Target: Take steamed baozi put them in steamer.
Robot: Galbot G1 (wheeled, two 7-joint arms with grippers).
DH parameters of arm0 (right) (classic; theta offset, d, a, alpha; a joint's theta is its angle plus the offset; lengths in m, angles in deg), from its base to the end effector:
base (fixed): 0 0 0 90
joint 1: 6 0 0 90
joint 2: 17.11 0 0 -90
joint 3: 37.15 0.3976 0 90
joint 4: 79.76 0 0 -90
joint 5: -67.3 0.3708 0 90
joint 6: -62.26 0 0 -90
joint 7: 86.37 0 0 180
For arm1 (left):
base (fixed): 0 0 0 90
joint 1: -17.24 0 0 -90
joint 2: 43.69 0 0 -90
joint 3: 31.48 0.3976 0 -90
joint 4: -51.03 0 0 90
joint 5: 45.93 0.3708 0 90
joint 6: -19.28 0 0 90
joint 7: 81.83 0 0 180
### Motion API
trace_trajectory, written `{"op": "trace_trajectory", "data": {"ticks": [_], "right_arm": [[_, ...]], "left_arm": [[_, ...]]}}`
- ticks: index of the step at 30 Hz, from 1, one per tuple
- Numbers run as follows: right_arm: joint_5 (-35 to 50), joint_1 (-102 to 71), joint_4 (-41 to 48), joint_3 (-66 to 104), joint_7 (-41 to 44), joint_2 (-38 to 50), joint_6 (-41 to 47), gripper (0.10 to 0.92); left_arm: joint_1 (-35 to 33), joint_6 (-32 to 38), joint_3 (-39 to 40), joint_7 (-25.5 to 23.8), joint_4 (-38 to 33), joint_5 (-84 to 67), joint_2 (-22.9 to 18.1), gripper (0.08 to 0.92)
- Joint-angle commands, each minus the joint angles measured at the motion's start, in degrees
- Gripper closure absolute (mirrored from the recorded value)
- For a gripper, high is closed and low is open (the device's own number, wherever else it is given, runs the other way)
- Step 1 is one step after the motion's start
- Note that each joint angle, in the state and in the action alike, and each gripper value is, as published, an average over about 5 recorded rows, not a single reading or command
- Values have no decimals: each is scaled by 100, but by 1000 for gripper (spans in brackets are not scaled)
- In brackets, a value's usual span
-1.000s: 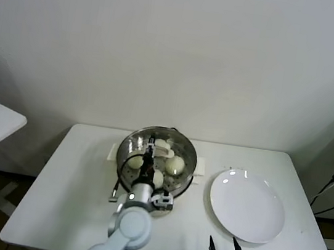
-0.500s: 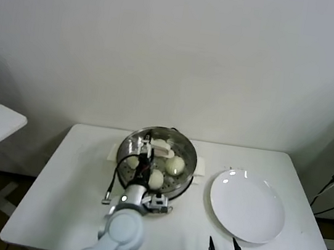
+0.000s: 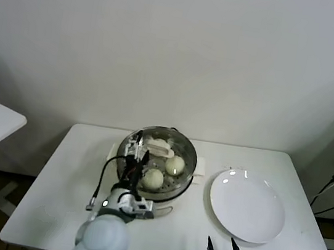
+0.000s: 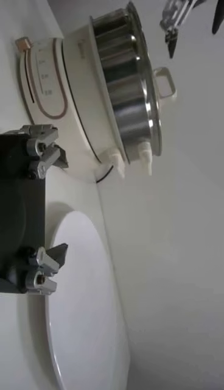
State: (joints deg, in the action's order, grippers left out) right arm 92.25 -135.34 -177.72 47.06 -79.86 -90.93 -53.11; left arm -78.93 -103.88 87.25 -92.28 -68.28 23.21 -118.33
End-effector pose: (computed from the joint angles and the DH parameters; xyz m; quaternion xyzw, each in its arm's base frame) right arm 0.0652 -0.0609 -0.4968 0.0741 -0.9889 -0.1096 0.0678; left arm 0.2551 -0.0926 -0.2786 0.0375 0.8030 0.5947 0.0063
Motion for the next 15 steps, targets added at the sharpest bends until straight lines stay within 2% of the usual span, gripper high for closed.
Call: {"op": "trace_trajectory", "data": {"ticks": [1,7,15], "right_arm": [[-32,12,-7,4,-157,-16,-7,203],[-136,7,-38,12,-300,-15,-99,203],[-294,38,6,48,-573,-48,-268,203]], "left_arm": [[-769,462,-1496,650,-820,-3547,28,177],[-1246,1400,-2777,877,-689,-6286,-179,177],[-2323,3167,-4011,504,146,-8554,-141,177]]}}
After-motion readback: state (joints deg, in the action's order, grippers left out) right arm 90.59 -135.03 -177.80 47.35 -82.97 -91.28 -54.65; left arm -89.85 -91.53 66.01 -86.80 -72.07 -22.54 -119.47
